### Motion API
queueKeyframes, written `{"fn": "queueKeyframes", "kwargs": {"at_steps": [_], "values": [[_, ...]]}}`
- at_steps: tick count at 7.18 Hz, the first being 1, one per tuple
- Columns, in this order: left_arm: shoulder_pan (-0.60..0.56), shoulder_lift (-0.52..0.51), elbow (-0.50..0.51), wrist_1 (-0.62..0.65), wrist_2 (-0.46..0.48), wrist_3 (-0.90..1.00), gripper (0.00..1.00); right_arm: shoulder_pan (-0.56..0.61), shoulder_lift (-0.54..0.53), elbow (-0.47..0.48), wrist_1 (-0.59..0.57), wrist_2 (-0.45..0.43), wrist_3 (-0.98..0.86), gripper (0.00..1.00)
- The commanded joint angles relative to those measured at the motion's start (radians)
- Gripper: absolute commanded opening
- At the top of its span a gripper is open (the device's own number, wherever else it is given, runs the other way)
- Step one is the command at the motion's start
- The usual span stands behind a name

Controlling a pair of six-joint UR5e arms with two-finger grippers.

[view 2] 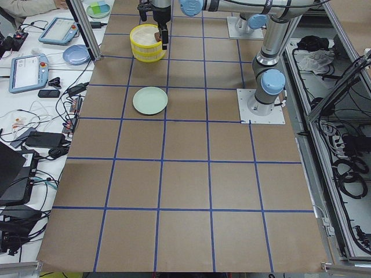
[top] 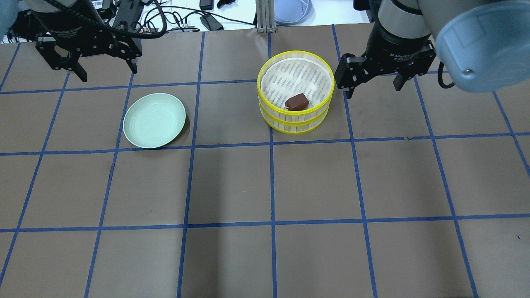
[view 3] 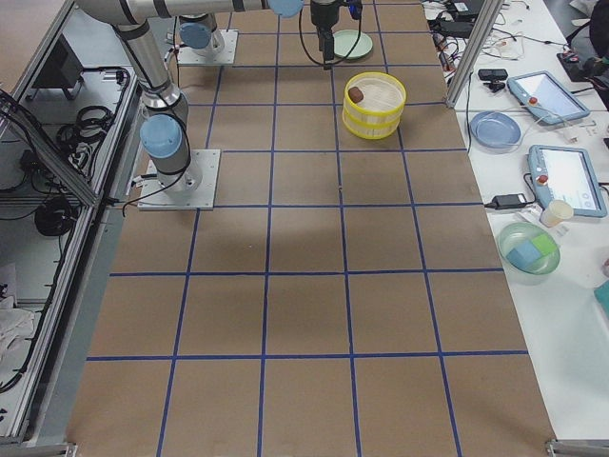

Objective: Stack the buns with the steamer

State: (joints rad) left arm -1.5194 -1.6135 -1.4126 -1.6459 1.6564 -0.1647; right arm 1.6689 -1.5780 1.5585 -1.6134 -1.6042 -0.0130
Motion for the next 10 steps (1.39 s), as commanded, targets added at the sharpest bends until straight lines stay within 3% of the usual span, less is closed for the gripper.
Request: {"fn": "queueKeyframes", "kwargs": {"at_steps": [1, 3, 10], "values": [[-0.001, 0.034, -0.009, -0.02, -0.068, 0.039, 1.0, -0.003, 0.004, -0.002, 0.0, 0.03, -0.018, 1.0], [-0.013, 0.0, -0.052, 0.07, -0.084, 0.175, 1.0, -0.008, 0.004, -0.002, -0.037, 0.027, -0.028, 1.0], [-0.004, 0.05, -0.083, 0.08, -0.127, 0.169, 1.0, -0.009, 0.003, 0.0, -0.04, 0.021, -0.025, 1.0]]}}
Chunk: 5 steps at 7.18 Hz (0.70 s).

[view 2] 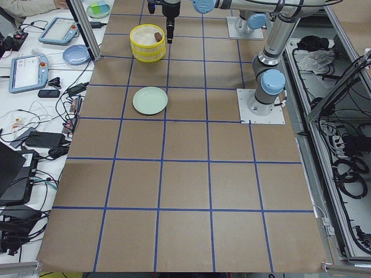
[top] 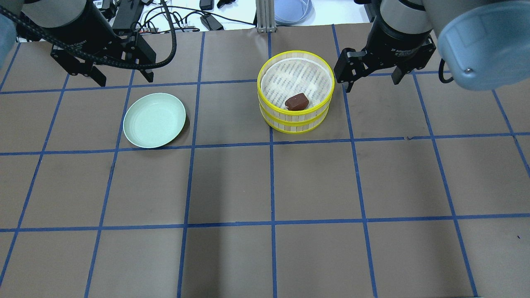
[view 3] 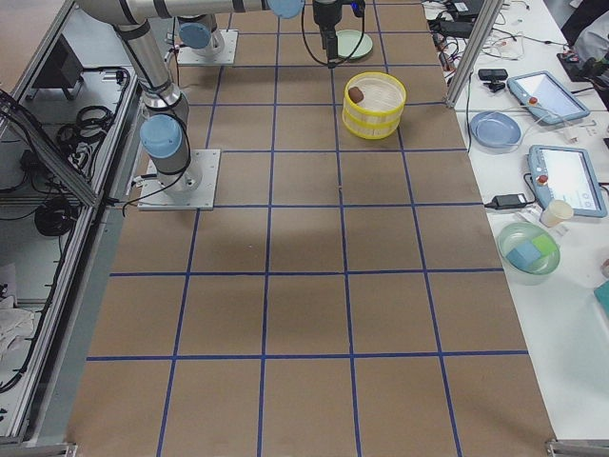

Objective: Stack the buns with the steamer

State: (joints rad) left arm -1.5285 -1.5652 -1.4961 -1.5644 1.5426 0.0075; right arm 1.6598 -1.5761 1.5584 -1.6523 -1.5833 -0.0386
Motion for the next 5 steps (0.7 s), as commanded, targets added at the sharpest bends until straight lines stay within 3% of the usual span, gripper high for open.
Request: {"fn": "queueKeyframes", "kwargs": {"at_steps": [1, 5], "values": [[0.001, -0.001, -0.001, -0.002, -0.016, -0.01, 1.0, 0.0, 0.002, 0.0, -0.001, 0.0, 0.002, 1.0], [-0.001, -0.001, -0.003, -0.003, -0.016, -0.015, 1.0, 0.0, 0.002, 0.0, -0.001, 0.0, 0.002, 1.0]]}}
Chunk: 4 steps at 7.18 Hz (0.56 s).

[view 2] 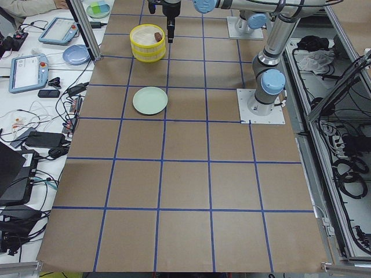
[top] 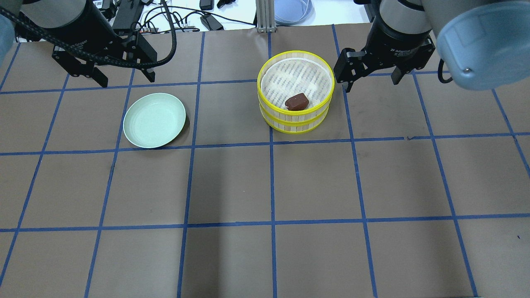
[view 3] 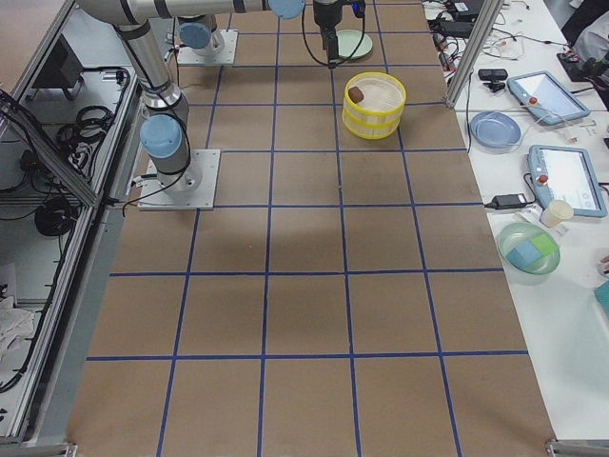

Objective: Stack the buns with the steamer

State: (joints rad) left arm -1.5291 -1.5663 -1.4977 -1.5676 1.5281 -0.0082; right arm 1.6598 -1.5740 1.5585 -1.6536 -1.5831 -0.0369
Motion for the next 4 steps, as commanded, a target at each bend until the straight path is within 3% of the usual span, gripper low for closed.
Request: {"fn": "queueKeyframes", "kwargs": {"at_steps": [1, 4], "values": [[0.0, 0.0, -0.001, 0.0, 0.001, 0.0, 1.0, 0.0, 0.0, 0.0, 0.0, 0.0, 0.0, 1.0], [0.003, 0.002, -0.013, -0.002, 0.004, 0.005, 1.0, 0.0, 0.0, 0.0, 0.0, 0.0, 0.002, 1.0]]}}
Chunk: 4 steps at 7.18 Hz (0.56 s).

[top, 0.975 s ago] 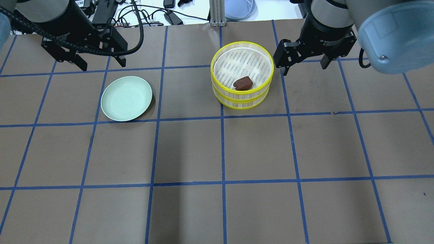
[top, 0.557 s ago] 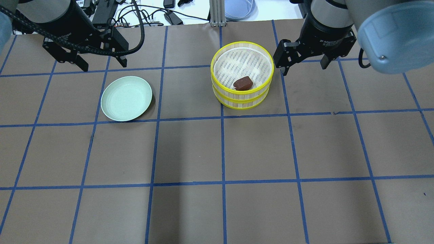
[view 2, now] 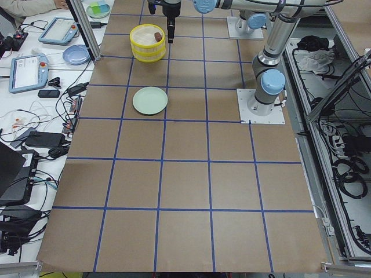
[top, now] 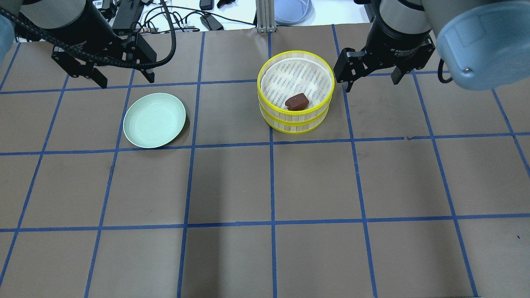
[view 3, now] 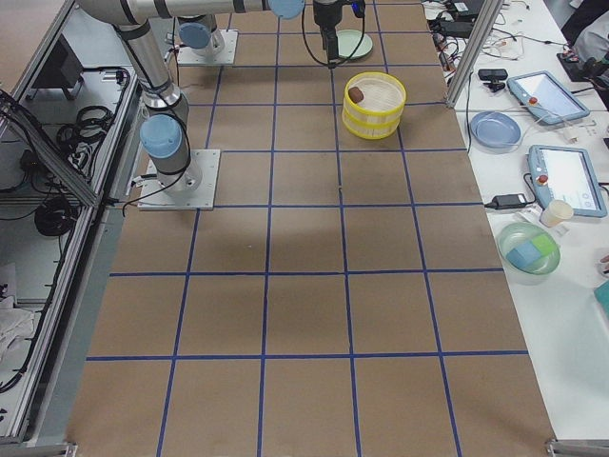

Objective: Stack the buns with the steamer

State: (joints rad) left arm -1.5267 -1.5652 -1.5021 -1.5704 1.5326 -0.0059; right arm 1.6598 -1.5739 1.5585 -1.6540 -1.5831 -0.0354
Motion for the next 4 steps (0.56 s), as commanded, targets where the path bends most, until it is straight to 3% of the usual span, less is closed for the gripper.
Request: {"fn": "queueKeyframes", "kwargs": {"at_steps": [1, 4], "values": [[0.002, 0.004, -0.023, 0.003, -0.006, 0.004, 1.0, 0.0, 0.0, 0.0, 0.0, 0.0, 0.0, 1.0], [0.002, 0.022, -0.024, -0.026, 0.009, 0.004, 1.0, -0.002, -0.005, 0.0, -0.006, 0.003, 0.002, 1.0]]}}
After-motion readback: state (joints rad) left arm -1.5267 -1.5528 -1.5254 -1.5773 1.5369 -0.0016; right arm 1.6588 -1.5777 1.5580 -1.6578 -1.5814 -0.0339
